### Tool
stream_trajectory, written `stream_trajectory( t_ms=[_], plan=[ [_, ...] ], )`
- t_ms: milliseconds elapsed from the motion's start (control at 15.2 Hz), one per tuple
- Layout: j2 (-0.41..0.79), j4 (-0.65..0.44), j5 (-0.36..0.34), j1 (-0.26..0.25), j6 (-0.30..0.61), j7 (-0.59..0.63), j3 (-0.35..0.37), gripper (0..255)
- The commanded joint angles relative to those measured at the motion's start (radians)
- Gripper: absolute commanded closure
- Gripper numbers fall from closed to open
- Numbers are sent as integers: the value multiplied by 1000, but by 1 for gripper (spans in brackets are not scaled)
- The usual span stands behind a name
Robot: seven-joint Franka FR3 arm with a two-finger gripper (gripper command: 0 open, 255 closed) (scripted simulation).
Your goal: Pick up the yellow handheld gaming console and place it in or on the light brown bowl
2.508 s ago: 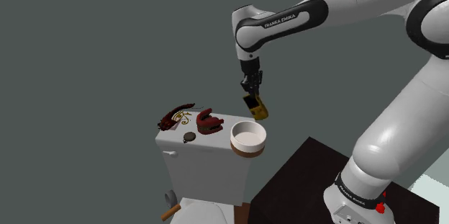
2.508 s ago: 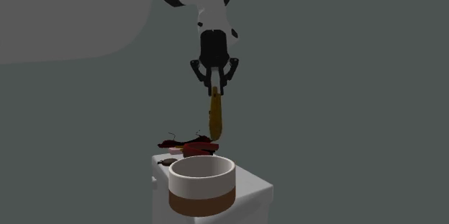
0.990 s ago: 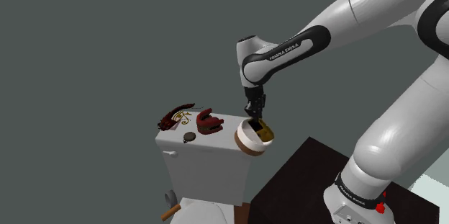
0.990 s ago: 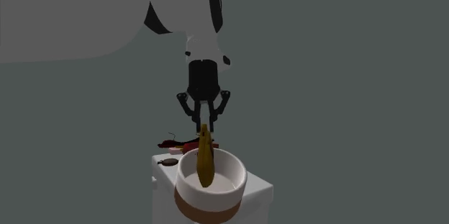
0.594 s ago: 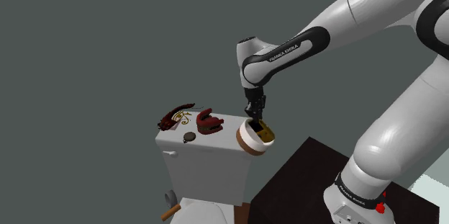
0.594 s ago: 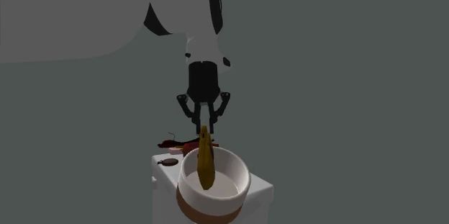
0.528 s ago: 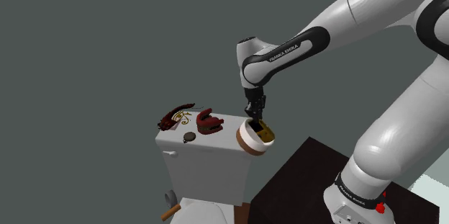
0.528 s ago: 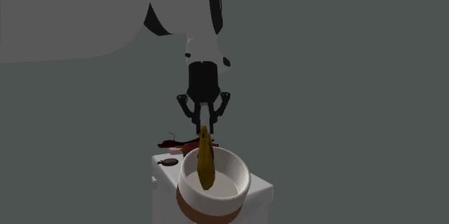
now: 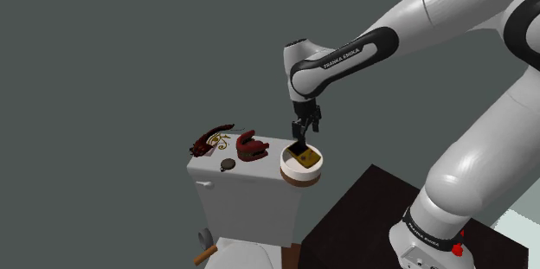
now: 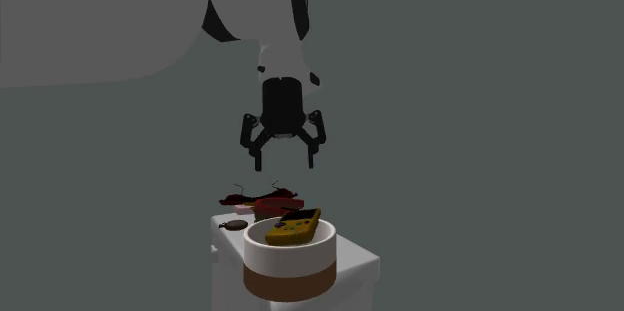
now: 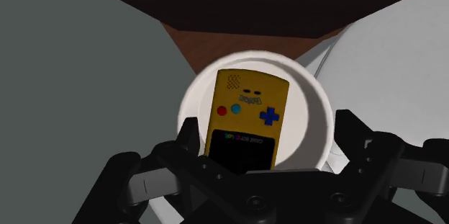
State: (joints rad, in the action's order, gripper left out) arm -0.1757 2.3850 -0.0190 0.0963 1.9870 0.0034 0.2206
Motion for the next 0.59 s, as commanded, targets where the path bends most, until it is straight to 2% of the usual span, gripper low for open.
stream_trajectory(
  t_ms=[0,66,528],
  plan=[
    [-14,-48,4,-2,-63,-2,0,0],
    [-18,-71,5,-2,-90,-3,0,0],
    [-18,-71,5,-2,-90,-3,0,0]
  ],
)
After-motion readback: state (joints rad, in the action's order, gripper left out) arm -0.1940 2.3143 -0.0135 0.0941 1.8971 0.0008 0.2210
